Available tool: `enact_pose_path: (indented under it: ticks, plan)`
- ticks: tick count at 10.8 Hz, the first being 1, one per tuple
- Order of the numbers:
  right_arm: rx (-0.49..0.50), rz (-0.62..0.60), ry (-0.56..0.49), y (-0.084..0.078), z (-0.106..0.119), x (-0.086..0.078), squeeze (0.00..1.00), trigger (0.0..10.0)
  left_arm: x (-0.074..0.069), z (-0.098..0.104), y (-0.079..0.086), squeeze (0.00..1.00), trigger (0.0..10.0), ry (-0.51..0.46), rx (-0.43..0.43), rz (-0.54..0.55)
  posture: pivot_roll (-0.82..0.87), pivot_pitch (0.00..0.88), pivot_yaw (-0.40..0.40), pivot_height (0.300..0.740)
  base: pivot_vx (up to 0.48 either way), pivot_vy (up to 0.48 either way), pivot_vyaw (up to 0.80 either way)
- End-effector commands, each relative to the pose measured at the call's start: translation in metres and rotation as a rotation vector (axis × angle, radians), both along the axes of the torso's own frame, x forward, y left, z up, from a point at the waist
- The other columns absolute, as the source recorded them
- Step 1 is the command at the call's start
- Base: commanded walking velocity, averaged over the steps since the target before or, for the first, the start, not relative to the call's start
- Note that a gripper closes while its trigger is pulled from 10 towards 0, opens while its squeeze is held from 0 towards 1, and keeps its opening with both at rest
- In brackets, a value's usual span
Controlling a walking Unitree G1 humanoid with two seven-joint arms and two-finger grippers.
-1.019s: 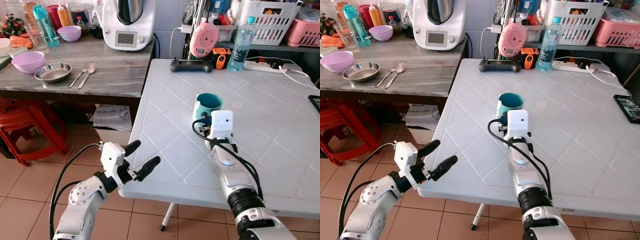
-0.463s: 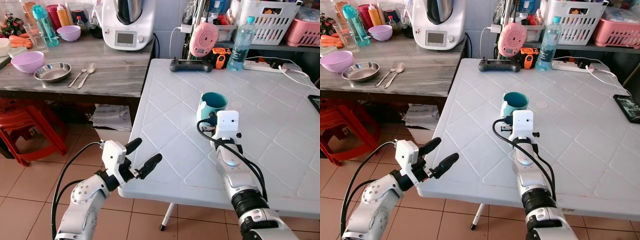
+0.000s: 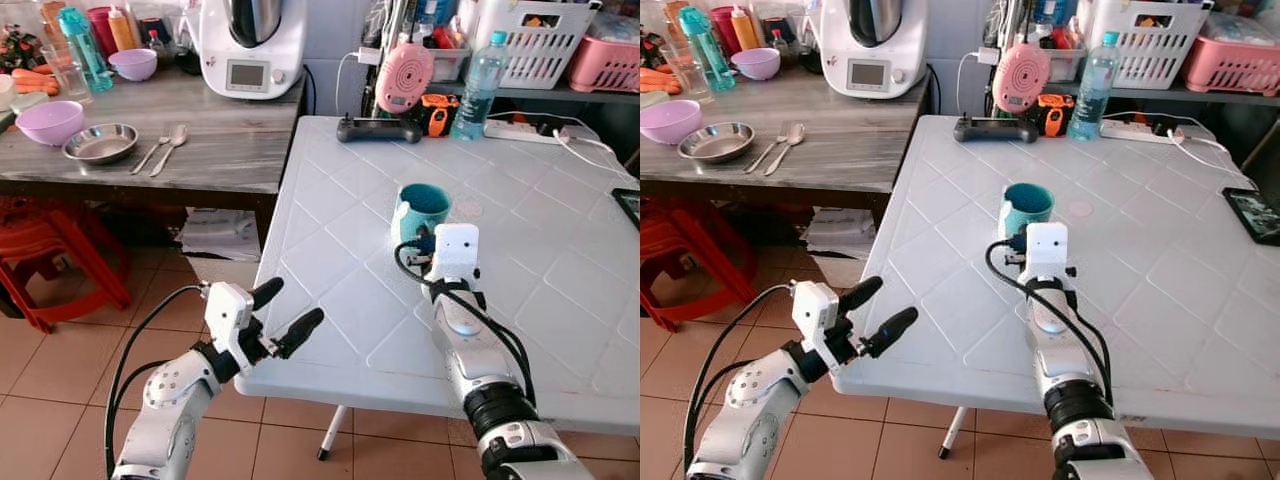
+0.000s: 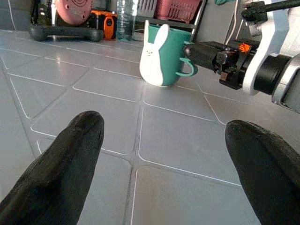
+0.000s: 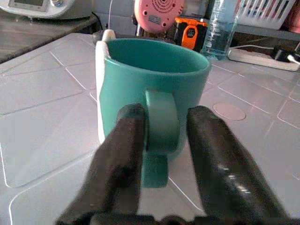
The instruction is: Setting the table
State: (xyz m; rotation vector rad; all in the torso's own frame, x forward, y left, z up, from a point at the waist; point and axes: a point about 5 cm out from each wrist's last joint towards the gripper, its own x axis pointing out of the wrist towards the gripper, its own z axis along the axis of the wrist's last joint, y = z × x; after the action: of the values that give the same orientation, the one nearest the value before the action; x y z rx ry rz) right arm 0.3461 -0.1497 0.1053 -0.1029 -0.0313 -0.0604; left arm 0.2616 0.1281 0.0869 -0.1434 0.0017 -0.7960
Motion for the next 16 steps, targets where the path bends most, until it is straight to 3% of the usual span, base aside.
enact_pose_path:
  ticks: [1,3,7,8,9,16]
  plan:
    - [0.005,0.001,-0.015,0.0,0.004,0.0,1.0,10.0,0.002,0.0,0.0,0.0,10.0,-0.006,0.008,0.0,0.03,0.025,-0.009,0.74,0.0,0.0,0.0]
    - [-0.003,-0.013,-0.003,-0.003,0.0,-0.002,0.0,10.0,0.001,0.001,0.0,0.0,10.0,-0.01,0.009,-0.003,0.03,0.026,-0.004,0.74,0.0,0.0,0.0]
    - [0.0,-0.002,-0.001,0.001,0.005,0.007,0.0,10.0,0.002,0.003,-0.001,0.0,10.0,-0.016,0.006,-0.002,0.03,0.026,-0.001,0.74,0.0,0.0,0.0]
    - [0.03,-0.008,0.01,0.001,0.005,0.008,0.0,4.7,0.002,0.003,-0.001,0.0,10.0,-0.015,0.004,0.001,0.04,0.025,-0.005,0.74,0.0,0.0,0.0]
    - [0.029,-0.006,0.006,0.0,0.005,0.009,0.0,0.0,0.002,0.003,-0.001,0.0,10.0,-0.017,0.003,0.003,0.04,0.025,-0.005,0.74,0.0,0.0,0.0]
    - [0.032,0.004,0.016,-0.001,0.001,0.008,0.0,0.0,0.003,0.003,-0.002,0.0,10.0,-0.014,0.001,0.001,0.04,0.029,-0.003,0.74,0.0,0.0,0.0]
